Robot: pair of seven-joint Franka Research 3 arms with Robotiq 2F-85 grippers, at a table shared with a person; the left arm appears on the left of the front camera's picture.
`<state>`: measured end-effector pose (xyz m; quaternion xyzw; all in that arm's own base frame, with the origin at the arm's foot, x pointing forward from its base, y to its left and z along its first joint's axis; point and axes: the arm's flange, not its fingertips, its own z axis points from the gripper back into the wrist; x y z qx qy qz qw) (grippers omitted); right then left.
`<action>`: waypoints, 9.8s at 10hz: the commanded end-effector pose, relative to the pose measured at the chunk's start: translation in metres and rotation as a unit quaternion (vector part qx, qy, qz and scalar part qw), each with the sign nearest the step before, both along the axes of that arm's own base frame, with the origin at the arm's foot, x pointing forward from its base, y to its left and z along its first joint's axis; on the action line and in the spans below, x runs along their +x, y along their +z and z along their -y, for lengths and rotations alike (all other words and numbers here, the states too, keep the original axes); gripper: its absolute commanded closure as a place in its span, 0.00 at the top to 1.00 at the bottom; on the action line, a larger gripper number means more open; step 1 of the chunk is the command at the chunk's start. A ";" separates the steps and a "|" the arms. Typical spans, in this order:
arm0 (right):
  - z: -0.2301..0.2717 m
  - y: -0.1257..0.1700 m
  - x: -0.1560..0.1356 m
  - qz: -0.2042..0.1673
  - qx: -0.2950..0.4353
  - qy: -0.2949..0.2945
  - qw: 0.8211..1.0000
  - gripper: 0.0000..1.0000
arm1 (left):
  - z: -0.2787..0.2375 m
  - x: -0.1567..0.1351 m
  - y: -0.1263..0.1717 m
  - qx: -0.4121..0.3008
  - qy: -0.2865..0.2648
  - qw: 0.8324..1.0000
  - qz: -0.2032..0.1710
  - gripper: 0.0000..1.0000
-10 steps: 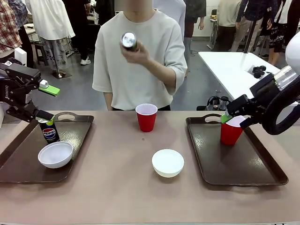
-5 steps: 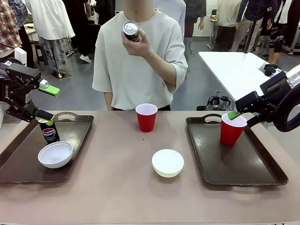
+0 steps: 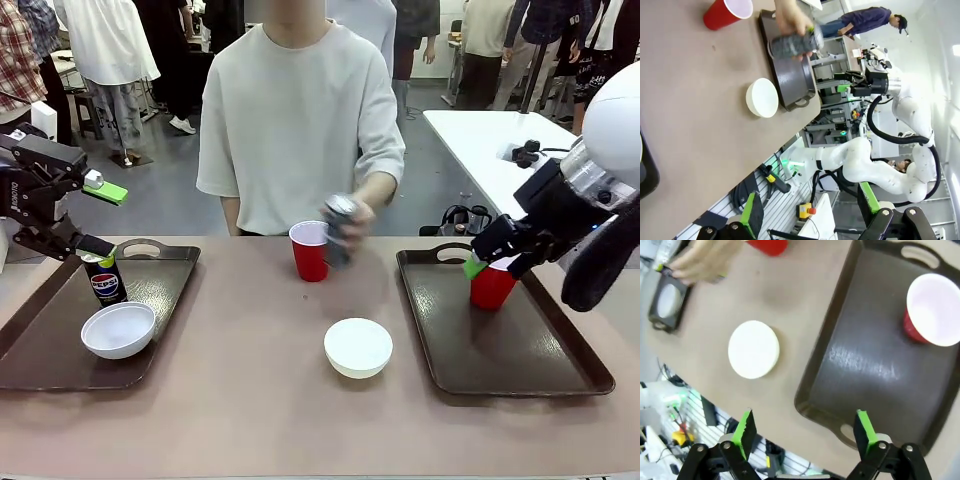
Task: Prepare tableware on both trays.
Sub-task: Pick up a Picnic Bowl from the table and place it on a Handle tray.
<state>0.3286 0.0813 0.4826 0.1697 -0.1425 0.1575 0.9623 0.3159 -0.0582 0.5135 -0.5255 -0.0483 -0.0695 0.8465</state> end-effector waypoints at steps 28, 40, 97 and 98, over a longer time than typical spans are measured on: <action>-0.194 -0.108 -0.018 -0.054 -0.145 -0.176 0.972 1.00 | 0.001 0.001 0.000 -0.008 -0.004 1.000 0.006 1.00; -0.193 -0.163 0.020 -0.062 -0.120 -0.162 0.978 0.41 | 0.001 0.001 0.000 -0.008 -0.004 1.000 0.006 1.00; 0.059 -0.057 -0.054 -0.227 0.404 -0.164 0.871 0.87 | 0.001 0.001 0.000 -0.008 -0.004 1.000 0.006 1.00; 0.054 -0.063 -0.059 -0.229 0.425 -0.198 0.853 0.87 | 0.001 0.001 0.000 -0.008 -0.004 1.000 0.006 1.00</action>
